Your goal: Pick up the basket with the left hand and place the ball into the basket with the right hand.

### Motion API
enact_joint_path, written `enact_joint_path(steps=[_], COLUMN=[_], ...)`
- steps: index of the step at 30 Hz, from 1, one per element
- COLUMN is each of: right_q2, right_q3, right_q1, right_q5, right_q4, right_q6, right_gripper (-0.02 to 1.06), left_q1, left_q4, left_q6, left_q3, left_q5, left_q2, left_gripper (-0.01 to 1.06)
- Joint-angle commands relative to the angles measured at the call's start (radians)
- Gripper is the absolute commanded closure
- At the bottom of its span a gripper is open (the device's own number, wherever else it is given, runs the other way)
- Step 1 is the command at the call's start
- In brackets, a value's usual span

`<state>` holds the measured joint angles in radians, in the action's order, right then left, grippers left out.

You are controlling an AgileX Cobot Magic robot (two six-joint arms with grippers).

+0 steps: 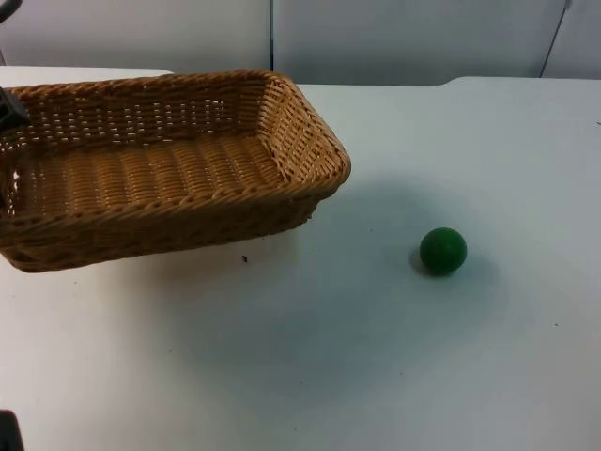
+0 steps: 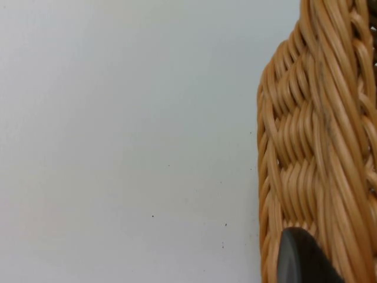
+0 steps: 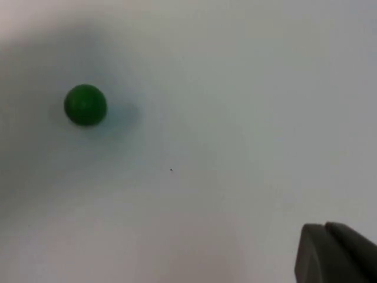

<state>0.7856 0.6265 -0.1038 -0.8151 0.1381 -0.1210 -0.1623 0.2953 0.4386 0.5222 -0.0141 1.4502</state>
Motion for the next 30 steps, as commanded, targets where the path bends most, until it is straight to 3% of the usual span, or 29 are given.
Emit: enact_joint_path(steps=[1,4,5,9,10,15,16,18,21,30], right_q2=[0.097,0.301,0.301,0.609,0.609,0.855,0.855,0.912,0.978,1.108], right_q3=[0.028,0.090,0.090,0.223,0.223,0.344,0.344,0.353,0.353,0.353], right_q1=[0.011,0.143,0.143,0.332,0.332,0.439,0.439,0.460,0.473,0.473], right_q5=[0.064,0.107,0.107,0.148,0.148,0.204,0.204,0.284,0.413,0.587], right_q4=[-0.016,-0.124,-0.124,-0.261,-0.261,-0.281,-0.281,-0.278,-0.243,-0.227], right_q6=[0.030,0.105,0.105,0.246,0.246,0.273,0.273,0.279,0.279,0.279], right_gripper=[1.05,1.02,1.02,0.74,0.74,0.30,0.30,0.23,0.24,0.24], left_q1=[0.004,0.004,0.004,0.004,0.004,0.004,0.004,0.004,0.004,0.004], left_q4=[0.014,0.014,0.014,0.014,0.014,0.014,0.014,0.014,0.014,0.014], left_q6=[0.014,0.014,0.014,0.014,0.014,0.014,0.014,0.014,0.014,0.014], left_q3=[-0.001,-0.001,-0.001,-0.001,-0.001,-0.001,-0.001,-0.001,-0.001,-0.001], left_q5=[-0.039,-0.039,-0.039,-0.039,-0.039,-0.039,-0.039,-0.039,-0.039,-0.039], left_q2=[-0.013,-0.013,-0.013,-0.013,-0.013,-0.013,-0.013,-0.013,-0.013,-0.013], left_gripper=[1.05,1.05,1.05,1.05,1.05,1.05,1.05,1.05,1.05,1.05])
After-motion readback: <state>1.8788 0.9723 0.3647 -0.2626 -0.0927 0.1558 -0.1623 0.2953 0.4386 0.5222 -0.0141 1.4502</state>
